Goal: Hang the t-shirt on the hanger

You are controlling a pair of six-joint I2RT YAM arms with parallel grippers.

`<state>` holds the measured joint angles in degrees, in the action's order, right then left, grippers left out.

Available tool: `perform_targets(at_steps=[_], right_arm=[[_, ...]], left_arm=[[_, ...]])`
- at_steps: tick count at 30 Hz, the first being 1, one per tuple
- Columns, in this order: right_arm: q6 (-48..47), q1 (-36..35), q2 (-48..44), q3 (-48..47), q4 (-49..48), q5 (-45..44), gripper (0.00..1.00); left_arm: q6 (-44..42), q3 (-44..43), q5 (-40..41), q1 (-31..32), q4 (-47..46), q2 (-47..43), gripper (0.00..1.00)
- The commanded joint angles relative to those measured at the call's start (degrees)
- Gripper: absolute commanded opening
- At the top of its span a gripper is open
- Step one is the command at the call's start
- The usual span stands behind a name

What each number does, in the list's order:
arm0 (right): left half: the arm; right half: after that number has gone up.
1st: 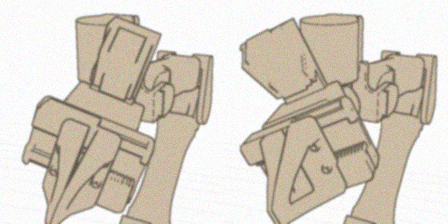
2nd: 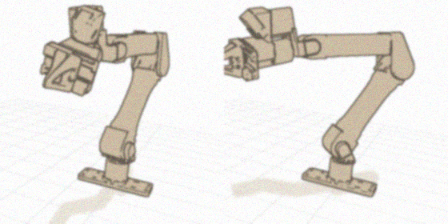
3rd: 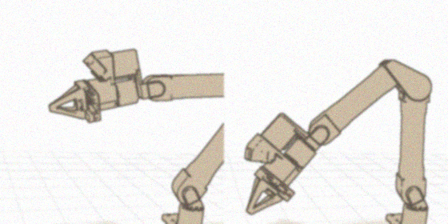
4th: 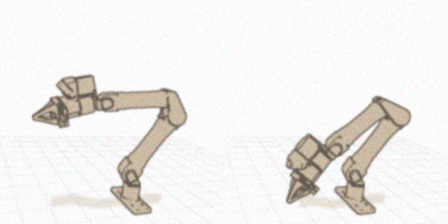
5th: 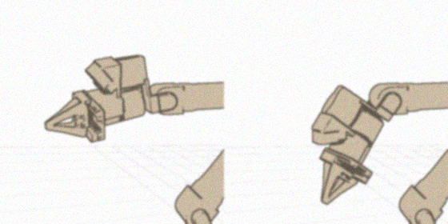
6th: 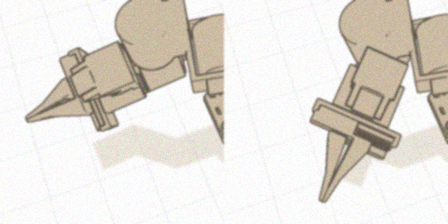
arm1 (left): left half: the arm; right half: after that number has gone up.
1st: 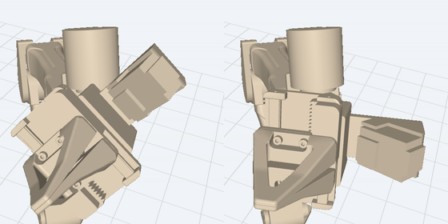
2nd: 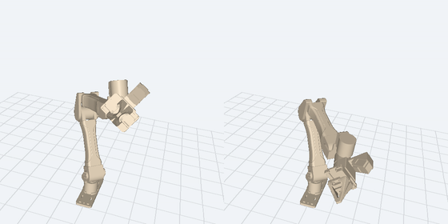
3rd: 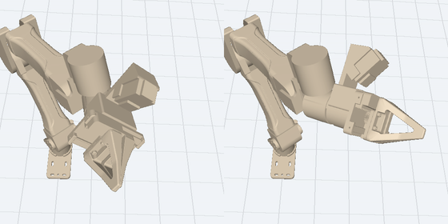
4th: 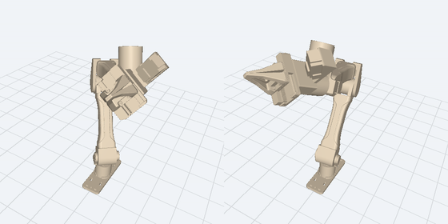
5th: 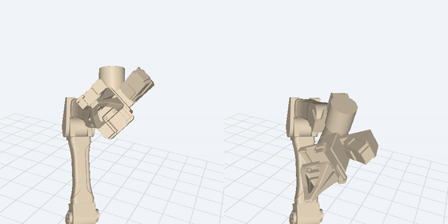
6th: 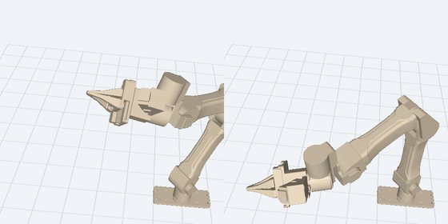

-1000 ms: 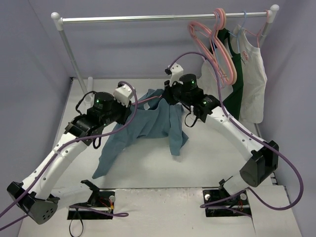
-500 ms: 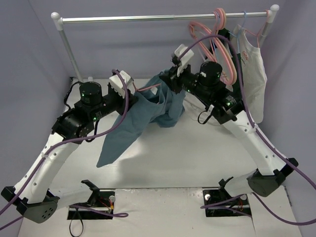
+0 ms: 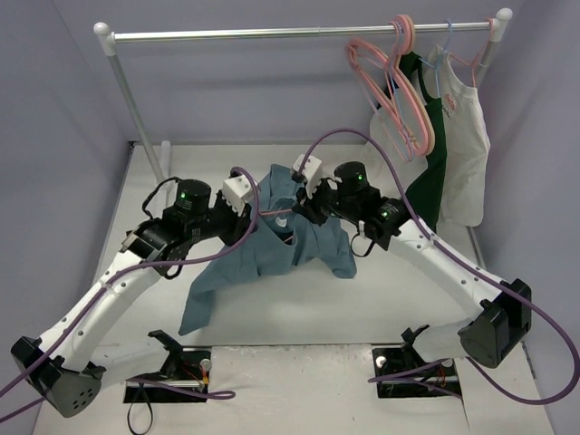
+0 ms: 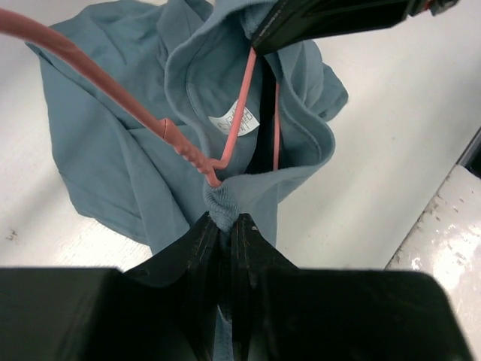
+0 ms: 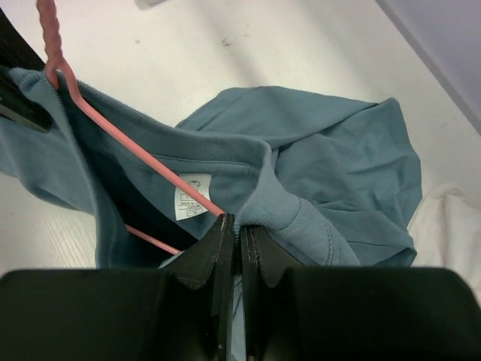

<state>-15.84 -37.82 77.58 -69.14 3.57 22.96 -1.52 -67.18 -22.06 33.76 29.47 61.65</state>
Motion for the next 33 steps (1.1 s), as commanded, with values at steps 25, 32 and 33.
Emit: perform_targets(at_steps=[25, 32, 33], right_arm=[[-7.37, -0.85, -2.34, -13.12, 4.51, 16.85, 0.09], [-8.86, -1.64, -7.17, -7.43, 2.76, 7.65, 0.23], [-8.77, -1.55, -7.7, -6.19, 2.32, 5.8, 0.26]], left_arm=[[-5.77, -11.04, -6.42, 0.43, -1.78, 0.92, 0.0], [-7.01, -11.42, -7.37, 0.43, -5.38, -0.99, 0.0], [-6.92, -9.74, -7.81, 0.43, -6.18, -1.96, 0.0]])
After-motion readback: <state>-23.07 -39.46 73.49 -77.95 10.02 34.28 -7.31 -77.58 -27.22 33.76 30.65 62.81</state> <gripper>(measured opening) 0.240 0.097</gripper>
